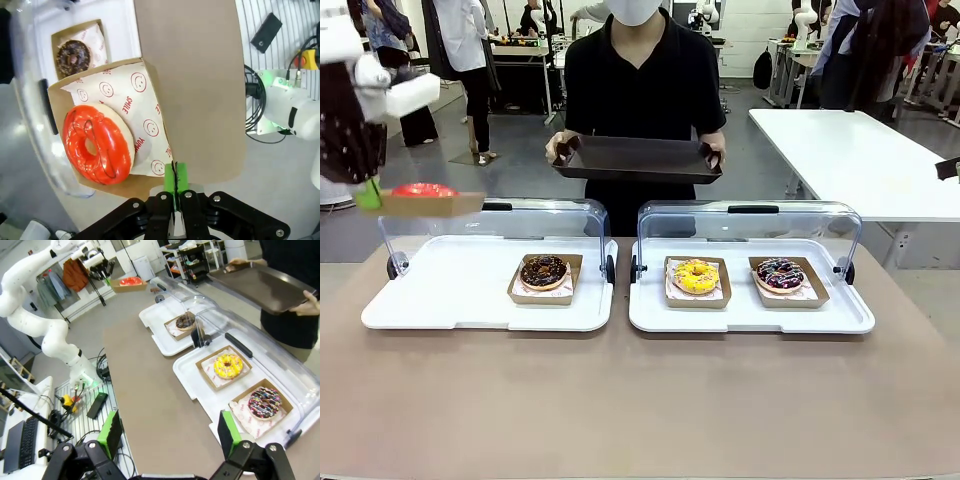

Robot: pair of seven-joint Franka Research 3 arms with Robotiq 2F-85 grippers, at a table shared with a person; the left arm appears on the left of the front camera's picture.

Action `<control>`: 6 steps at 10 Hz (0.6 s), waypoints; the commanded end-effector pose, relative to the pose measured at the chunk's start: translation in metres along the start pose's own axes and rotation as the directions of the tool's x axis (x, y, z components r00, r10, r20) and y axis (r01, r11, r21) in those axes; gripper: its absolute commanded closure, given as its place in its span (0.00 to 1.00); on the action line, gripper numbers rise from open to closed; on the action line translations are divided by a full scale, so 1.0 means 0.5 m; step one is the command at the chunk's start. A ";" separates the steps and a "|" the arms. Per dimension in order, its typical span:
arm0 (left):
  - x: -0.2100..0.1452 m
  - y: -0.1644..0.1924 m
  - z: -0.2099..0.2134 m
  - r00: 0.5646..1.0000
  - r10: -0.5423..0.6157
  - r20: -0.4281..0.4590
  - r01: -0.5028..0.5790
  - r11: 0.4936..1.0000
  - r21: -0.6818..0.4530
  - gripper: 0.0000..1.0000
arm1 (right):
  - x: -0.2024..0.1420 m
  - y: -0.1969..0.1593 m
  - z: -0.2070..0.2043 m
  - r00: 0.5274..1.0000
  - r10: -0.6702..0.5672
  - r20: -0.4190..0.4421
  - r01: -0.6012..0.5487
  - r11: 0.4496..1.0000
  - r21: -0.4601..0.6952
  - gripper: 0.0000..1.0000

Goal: Provide the desired donut to the person.
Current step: Pick up and lift the Paper togo box containing the Donut pointed at by the person.

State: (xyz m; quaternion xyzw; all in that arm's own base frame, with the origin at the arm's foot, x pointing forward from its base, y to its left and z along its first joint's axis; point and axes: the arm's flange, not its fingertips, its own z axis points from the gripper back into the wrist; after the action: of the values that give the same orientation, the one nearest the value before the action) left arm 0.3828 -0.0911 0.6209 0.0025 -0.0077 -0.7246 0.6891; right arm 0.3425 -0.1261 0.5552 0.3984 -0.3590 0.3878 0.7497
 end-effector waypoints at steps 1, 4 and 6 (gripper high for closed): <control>0.018 0.027 0.047 1.000 0.016 -0.011 -0.016 1.000 0.023 1.00 | 0.002 -0.001 0.000 1.000 0.005 0.018 -0.005 1.000 0.010 0.00; 0.035 0.038 0.076 1.000 0.017 -0.010 -0.017 0.999 0.037 1.00 | 0.002 -0.001 0.000 1.000 0.005 0.018 -0.005 1.000 0.010 0.00; 0.026 0.022 0.072 1.000 -0.002 0.009 0.002 0.999 0.050 1.00 | 0.002 -0.001 0.000 1.000 0.005 0.018 -0.005 1.000 0.010 0.00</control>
State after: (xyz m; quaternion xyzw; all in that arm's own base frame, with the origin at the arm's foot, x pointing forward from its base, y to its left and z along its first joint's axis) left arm 0.3978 -0.1051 0.6574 0.0158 -0.0279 -0.7247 0.6883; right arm 0.3424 -0.1261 0.5552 0.3984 -0.3589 0.3878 0.7497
